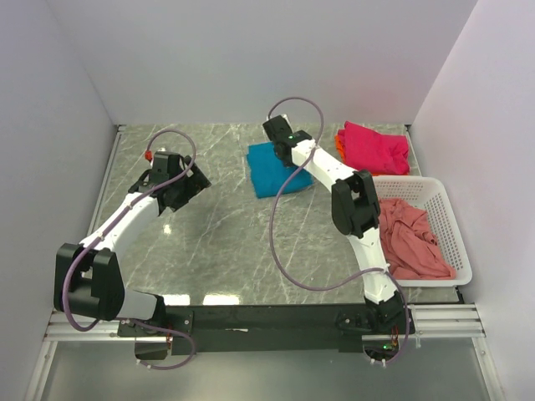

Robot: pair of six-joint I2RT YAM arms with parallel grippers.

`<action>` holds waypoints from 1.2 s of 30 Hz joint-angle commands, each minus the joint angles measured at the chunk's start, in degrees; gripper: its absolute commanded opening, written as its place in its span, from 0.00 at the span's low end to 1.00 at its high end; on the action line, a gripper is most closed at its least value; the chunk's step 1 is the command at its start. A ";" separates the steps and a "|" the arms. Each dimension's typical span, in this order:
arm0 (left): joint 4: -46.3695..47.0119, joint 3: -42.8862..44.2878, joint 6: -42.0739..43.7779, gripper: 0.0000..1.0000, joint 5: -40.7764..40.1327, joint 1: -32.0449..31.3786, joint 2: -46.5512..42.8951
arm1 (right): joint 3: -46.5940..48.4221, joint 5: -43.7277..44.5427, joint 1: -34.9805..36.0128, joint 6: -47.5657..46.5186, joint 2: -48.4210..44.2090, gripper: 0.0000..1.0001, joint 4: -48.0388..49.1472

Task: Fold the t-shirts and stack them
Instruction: Neatly place the folded tshirt to the corner

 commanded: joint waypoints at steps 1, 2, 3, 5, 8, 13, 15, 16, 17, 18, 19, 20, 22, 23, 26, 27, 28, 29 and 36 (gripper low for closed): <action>-0.19 1.73 -0.29 0.99 -2.06 -0.20 -0.06 | -1.72 16.64 -1.85 -10.26 -6.46 0.00 4.63; -0.45 1.73 -0.29 0.99 -2.32 -0.20 -0.06 | -2.17 17.79 -2.11 -12.18 -7.33 0.00 5.68; -0.71 1.90 -0.29 0.99 -2.59 -0.20 0.03 | -2.61 19.02 -2.72 -12.99 -7.78 0.00 6.38; -1.07 2.08 -0.37 0.99 -3.20 -0.20 0.21 | -4.19 21.92 -3.34 -15.44 -9.09 0.00 8.75; -1.42 2.17 -0.46 1.00 -3.73 -0.29 0.38 | -6.03 25.61 -4.57 -19.21 -10.59 0.00 12.52; -1.95 2.61 -0.55 1.00 -4.17 -0.20 0.91 | -6.39 26.76 -6.68 -22.04 -11.38 0.00 15.35; -2.04 2.70 -0.55 0.99 -4.61 -0.20 1.00 | -6.48 27.02 -7.65 -22.75 -11.91 0.00 16.32; -2.30 2.70 -0.55 1.00 -4.70 -0.20 1.09 | -6.56 27.29 -8.00 -23.10 -12.26 0.00 16.67; -2.30 2.78 -0.55 0.99 -4.87 -0.20 1.26 | -6.57 27.29 -8.52 -23.45 -12.44 0.00 17.20; -2.39 2.96 -0.55 0.99 -4.96 -0.20 1.35 | -6.57 27.46 -8.79 -23.63 -12.61 0.00 17.29; -2.47 3.05 -0.55 0.99 -5.05 -0.29 1.52 | -6.65 27.38 -9.05 -24.15 -12.96 0.00 17.64; -2.65 3.22 -0.55 1.00 -5.31 -0.20 1.70 | -6.74 27.47 -9.49 -24.50 -13.14 0.00 17.90; -2.74 3.22 -0.55 0.99 -5.31 -0.20 1.96 | -7.44 27.47 -9.93 -25.56 -13.84 0.00 19.21; -2.91 3.31 -0.55 0.99 -5.31 -0.20 2.14 | -7.53 27.55 -10.11 -26.17 -13.84 0.00 19.31; -3.09 3.58 -0.46 1.00 -5.58 -0.20 2.40 | -6.83 27.03 -11.08 -25.83 -14.46 0.00 18.78; -3.09 3.66 -0.46 0.99 -5.58 -0.20 2.40 | -6.39 26.85 -11.34 -25.65 -14.63 0.00 18.61; -3.18 3.66 -0.46 1.00 -5.58 -0.20 2.40 | -6.04 25.55 -11.69 -25.30 -14.98 0.00 18.17; -3.09 3.66 -0.46 0.99 -5.66 -0.29 2.32 | -5.69 25.01 -11.61 -24.52 -15.16 0.00 17.21; -3.18 3.84 -0.46 0.99 -5.58 -0.20 2.58 | -2.53 20.70 -12.83 -21.87 -16.74 0.00 13.86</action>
